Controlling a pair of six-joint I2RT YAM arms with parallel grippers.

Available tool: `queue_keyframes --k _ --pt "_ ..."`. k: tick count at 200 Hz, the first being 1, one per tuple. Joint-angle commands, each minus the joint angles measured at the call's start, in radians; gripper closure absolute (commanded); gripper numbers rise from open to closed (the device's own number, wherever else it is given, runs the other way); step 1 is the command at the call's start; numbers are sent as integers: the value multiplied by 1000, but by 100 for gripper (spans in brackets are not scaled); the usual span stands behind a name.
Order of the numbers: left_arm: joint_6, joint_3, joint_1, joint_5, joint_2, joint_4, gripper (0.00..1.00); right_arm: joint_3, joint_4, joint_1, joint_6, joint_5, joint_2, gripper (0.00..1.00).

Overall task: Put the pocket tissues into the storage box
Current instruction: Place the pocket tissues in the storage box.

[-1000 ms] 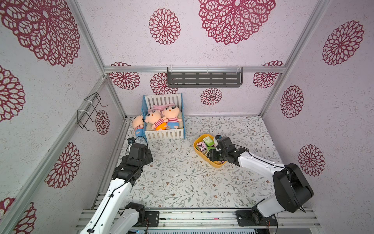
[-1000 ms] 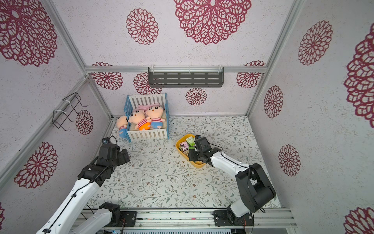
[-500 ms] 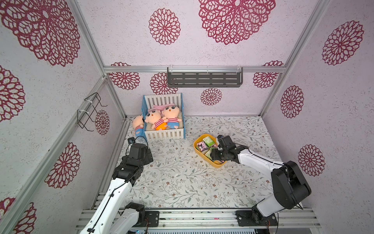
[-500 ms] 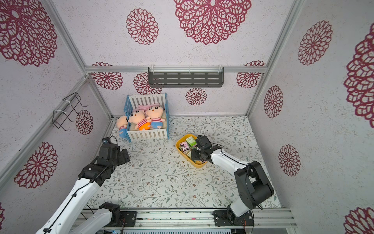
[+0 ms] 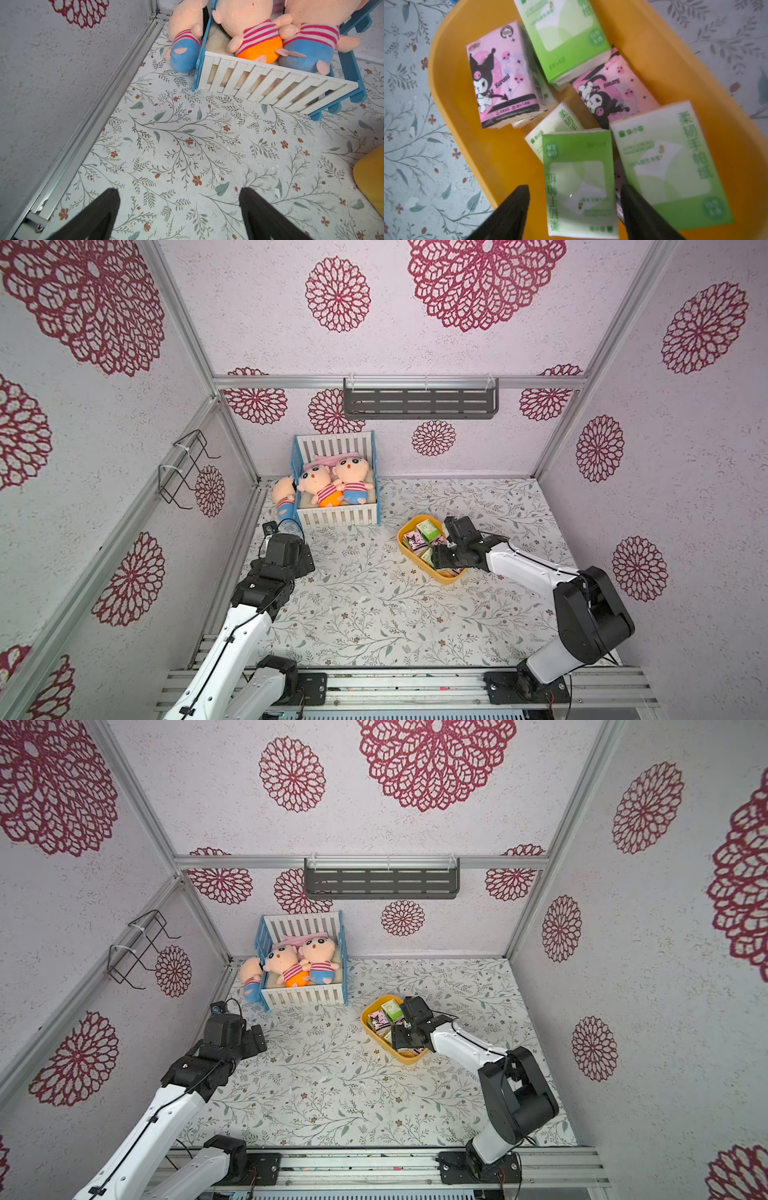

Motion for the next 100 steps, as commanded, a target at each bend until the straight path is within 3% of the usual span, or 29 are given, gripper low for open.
queue_keyframes --k 1,40,55,100 --pt "-2 -5 -7 6 1 17 3 33 12 3 -9 22 -13 16" --pt "-2 7 -5 7 -11 18 3 78 22 2 -13 8 -87 9" --pt "14 32 -4 -4 -1 25 3 105 33 3 -20 -15 -122 1" --pt "125 155 23 -38 79 74 3 171 102 -13 -58 7 -215 1"
